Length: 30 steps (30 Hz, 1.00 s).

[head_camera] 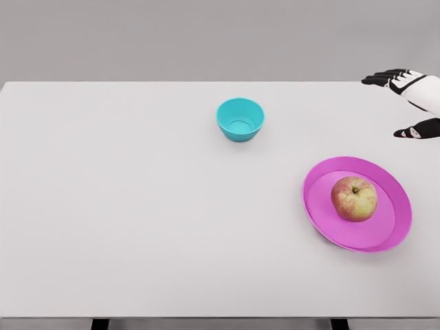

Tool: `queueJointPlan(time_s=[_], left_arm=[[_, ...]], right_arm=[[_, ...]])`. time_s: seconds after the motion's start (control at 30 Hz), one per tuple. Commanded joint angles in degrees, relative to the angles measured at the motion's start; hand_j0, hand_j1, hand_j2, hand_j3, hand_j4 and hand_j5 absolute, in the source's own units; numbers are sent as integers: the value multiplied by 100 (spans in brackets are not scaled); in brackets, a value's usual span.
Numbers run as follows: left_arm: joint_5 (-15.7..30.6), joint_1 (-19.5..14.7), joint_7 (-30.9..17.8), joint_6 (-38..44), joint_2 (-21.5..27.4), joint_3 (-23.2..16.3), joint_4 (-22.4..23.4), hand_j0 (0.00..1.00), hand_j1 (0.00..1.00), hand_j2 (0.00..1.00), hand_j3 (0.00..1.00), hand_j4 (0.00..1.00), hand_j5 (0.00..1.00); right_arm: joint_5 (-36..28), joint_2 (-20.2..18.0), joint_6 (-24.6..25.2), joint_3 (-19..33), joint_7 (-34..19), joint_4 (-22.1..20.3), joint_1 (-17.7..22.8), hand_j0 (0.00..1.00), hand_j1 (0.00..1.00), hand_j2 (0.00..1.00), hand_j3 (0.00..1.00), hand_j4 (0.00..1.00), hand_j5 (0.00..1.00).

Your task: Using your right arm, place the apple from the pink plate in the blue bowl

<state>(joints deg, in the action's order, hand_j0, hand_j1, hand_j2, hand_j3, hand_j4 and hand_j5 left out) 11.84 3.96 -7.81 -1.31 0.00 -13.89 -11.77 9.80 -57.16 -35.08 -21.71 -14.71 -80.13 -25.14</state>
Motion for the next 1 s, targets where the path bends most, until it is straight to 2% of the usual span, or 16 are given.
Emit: queueJointPlan(time_s=[0.0,0.1,0.13,0.2,0.23,0.33,0.4,0.47,0.67,0.8,0.97], left_arm=[[2,0,-1,-1,0,0,-1,100,100,100,100,100,100],[2,-9,-1,-1,0,0,-9,100,100,100,100,100,100],[2,0,-1,-1,0,0,-1,100,100,100,100,100,100],[2,0,-1,-1,0,0,-1,100,100,100,100,100,100],[2,0,-1,-1,0,0,-1,100,100,100,100,100,100],[2,-9,-1,-1,0,0,-1,100,100,100,100,100,100],[2,0,-1,-1,0,0,-1,100,100,100,100,100,100],[2,-9,-1,-1,0,0,-9,100,100,100,100,100,100],[2,0,-1,-1,0,0,-1,100,100,100,100,100,100],[2,0,-1,-1,0,0,-1,100,100,100,100,100,100],[2,0,-1,-1,0,0,-1,100,100,100,100,100,100]], right_arm=[[-40,-15,8,-17,3,-3,0,100,100,100,100,100,100],[-49,-199,8,36,30,-38,-9,100,100,100,100,100,100],[-49,-340,8,36,30,-196,-9,100,100,100,100,100,100],[-49,-595,8,27,12,-829,61,100,100,100,100,100,100],[-40,-612,8,18,-32,-917,79,100,100,100,100,100,100],[-57,-744,8,53,-1173,-1013,26,100,100,100,100,100,100],[-66,-990,8,123,-1649,-1084,26,100,100,100,100,100,100],[-75,-1069,8,185,-2029,-1286,62,100,100,100,100,100,100],[-75,-1087,8,185,-2029,-1532,220,100,100,100,100,100,100],[-75,-1052,8,159,-2029,-1594,589,100,100,100,100,100,100],[-75,-999,8,88,-2029,-1585,598,100,100,100,100,100,100]])
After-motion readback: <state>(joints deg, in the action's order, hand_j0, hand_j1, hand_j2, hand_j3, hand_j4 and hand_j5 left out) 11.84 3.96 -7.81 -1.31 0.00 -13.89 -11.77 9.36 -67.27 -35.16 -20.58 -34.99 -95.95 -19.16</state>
